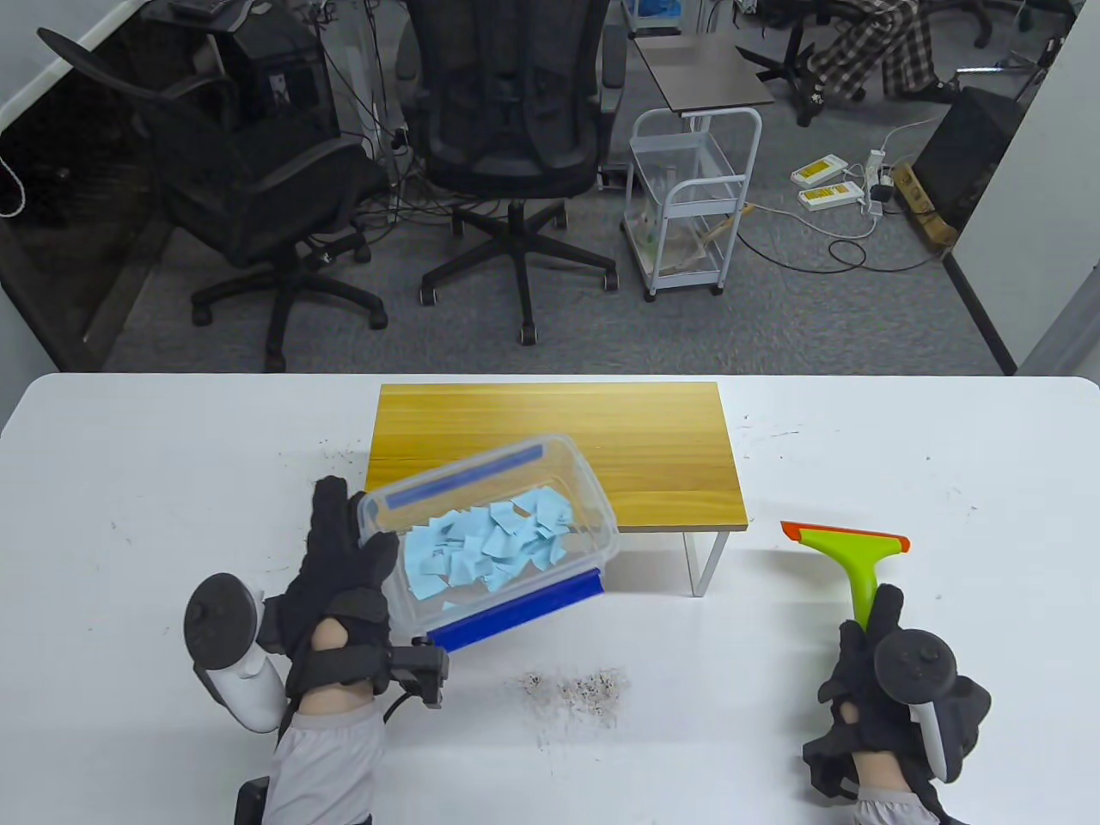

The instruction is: Scrape paper scraps from tabletop organizer into plastic storage box

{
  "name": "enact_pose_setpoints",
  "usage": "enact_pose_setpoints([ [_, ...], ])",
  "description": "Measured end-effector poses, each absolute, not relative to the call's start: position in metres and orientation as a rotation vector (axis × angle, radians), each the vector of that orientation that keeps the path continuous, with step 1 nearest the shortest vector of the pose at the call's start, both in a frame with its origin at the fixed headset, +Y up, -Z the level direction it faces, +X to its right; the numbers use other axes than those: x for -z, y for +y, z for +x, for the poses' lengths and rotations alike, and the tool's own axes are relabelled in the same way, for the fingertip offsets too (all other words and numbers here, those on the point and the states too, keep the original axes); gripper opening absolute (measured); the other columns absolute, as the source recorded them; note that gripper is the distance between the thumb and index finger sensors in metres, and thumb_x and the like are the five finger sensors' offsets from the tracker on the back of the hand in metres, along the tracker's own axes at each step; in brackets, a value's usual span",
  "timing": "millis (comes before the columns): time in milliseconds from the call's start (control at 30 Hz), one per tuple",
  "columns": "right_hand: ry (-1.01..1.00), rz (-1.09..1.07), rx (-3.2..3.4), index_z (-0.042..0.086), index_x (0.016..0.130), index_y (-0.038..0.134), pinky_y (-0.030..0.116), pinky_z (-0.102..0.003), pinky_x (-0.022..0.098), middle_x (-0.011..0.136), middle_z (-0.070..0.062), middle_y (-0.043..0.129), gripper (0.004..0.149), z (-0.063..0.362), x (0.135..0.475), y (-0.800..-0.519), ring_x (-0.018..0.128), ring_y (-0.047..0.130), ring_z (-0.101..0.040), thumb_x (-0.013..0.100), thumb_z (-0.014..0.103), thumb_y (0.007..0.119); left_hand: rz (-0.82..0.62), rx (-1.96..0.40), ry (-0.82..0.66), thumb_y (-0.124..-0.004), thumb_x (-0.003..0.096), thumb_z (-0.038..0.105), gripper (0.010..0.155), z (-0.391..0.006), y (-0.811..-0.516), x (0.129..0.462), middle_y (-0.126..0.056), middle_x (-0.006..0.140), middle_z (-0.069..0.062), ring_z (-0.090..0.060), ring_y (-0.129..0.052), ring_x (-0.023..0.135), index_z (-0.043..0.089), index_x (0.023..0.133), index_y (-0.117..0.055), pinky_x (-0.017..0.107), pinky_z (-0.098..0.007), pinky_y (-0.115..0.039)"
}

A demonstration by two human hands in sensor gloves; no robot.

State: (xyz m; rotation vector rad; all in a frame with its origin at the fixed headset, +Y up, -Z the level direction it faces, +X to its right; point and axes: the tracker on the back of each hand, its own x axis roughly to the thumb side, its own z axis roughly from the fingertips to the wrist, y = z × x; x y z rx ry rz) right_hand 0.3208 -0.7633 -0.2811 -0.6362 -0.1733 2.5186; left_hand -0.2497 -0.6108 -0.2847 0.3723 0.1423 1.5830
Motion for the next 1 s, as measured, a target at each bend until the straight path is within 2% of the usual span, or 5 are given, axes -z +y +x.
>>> enact_pose_setpoints([
  [233,-0.176,-0.635,-2.517,0.020,0.102,0.049,0.076,-0.055,0.052,0.086,-0.016,0.082,0.064,0.321,0.281,-0.763,0.050,0.097,-0.023,0.043,0.033,0.071,0.659,-1.529,0.379,-0.077,0.0514,0.008,0.075,-0.305,-0.614,0.278,-0.029,0.117,-0.028,-0.046,-0.055,0.108,0.009,0.114,-0.036,0.076,-0.058,-0.056],
  [433,-0.166,-0.637,-2.518,0.021,0.102,0.049,0.076,-0.055,0.052,0.086,-0.016,0.082,0.064,0.320,0.282,-0.764,0.050,0.097,-0.023,0.043,0.033,0.071,0.823,-1.490,0.583,-0.076,0.0516,0.007,0.075,-0.332,-0.646,0.270,-0.027,0.117,-0.028,-0.047,-0.052,0.108,0.009,0.113,-0.034,0.075,-0.059,-0.055],
  [700,-0.166,-0.648,-2.511,0.021,0.102,0.049,0.076,-0.055,0.052,0.086,-0.016,0.082,0.064,0.321,0.282,-0.763,0.050,0.097,-0.023,0.043,0.033,0.071,0.822,-1.419,0.759,-0.073,0.0520,0.007,0.074,-0.349,-0.698,0.274,-0.025,0.116,-0.029,-0.048,-0.050,0.107,0.008,0.113,-0.032,0.074,-0.061,-0.054],
  [767,-0.165,-0.650,-2.507,0.021,0.102,0.049,0.076,-0.055,0.052,0.086,-0.015,0.082,0.064,0.322,0.282,-0.763,0.050,0.097,-0.023,0.043,0.033,0.071,0.819,-1.493,0.783,-0.073,0.0523,0.006,0.074,-0.351,-0.712,0.276,-0.023,0.116,-0.029,-0.048,-0.048,0.107,0.008,0.113,-0.031,0.075,-0.061,-0.053],
  [1000,-0.158,-0.664,-2.495,0.021,0.102,0.049,0.076,-0.055,0.052,0.086,-0.015,0.082,0.064,0.324,0.281,-0.762,0.050,0.097,-0.023,0.043,0.033,0.071,0.784,-1.453,0.884,-0.073,0.0522,0.006,0.074,-0.359,-0.745,0.279,-0.023,0.116,-0.029,-0.048,-0.048,0.107,0.008,0.113,-0.030,0.075,-0.060,-0.052],
])
